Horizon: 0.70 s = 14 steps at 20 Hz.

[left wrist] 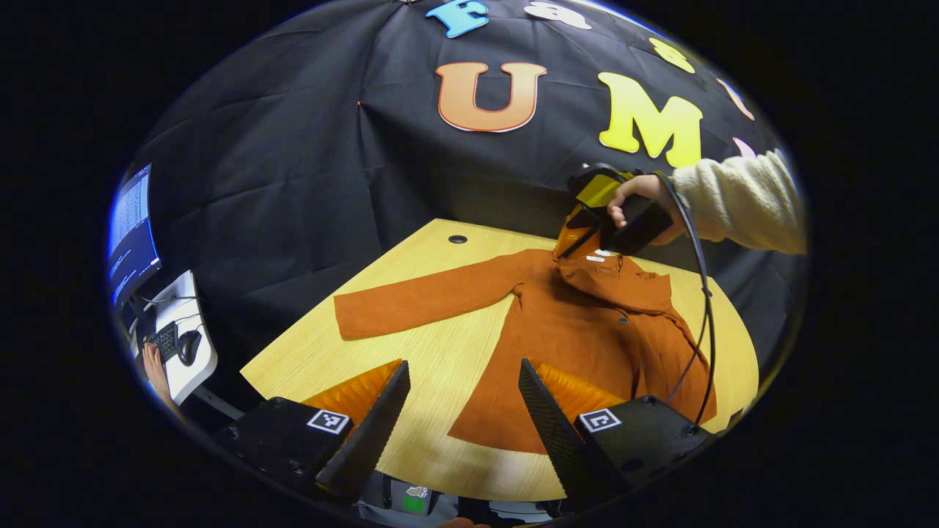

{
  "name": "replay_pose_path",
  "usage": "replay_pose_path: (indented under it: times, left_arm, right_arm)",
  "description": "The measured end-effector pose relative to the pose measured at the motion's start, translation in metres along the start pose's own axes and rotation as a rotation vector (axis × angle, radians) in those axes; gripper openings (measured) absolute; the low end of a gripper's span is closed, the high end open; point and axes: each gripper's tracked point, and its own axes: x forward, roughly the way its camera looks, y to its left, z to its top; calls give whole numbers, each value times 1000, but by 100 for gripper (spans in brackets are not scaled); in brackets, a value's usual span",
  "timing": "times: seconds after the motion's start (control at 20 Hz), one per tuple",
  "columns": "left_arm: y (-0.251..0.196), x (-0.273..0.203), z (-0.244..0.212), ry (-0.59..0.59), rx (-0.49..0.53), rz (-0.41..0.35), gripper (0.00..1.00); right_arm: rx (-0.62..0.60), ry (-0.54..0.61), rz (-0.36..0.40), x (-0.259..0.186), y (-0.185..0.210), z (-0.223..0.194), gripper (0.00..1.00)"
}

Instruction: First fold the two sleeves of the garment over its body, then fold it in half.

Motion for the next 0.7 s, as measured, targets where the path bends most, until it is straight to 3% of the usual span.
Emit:
replay_pose_path:
  times: [0.15, 0.2, 0.25, 0.3, 0.45, 0.5, 0.55, 0.6, 0.65, 0.7]
  left_arm:
    - [10, -4, -8, 17, -12, 9, 97]
    - [15, -4, -8, 21, -18, 17, 97]
    - [21, -4, -8, 24, -23, 25, 97]
    - [27, -3, -7, 25, -26, 31, 97]
    - [50, 7, 0, 51, -109, 58, 97]
    - [61, 15, 4, 67, -148, 68, 97]
    - [74, 24, 8, 85, -178, 87, 98]
    - [87, 36, 13, 104, -199, 111, 97]
    - [103, 50, 18, 126, -212, 133, 98]
    - [119, 65, 25, 145, -236, 153, 97]
  right_arm:
    - [51, -37, 24, 4, 8, 11, 6]
    - [74, -34, 34, 4, 10, 12, 38]
    - [78, -34, 26, 1, 6, 11, 30]
    - [78, -41, 21, -3, 2, 13, 29]
    - [49, -56, 6, -29, -6, 10, 68]
    - [23, -70, -31, -40, -19, 10, 82]
    - [-20, -74, -78, -50, -35, 5, 83]
    - [-65, -78, -151, -66, -58, -1, 93]
    - [-97, -107, -224, -83, -82, -2, 90]
    - [-128, -118, -265, -103, -102, -8, 98]
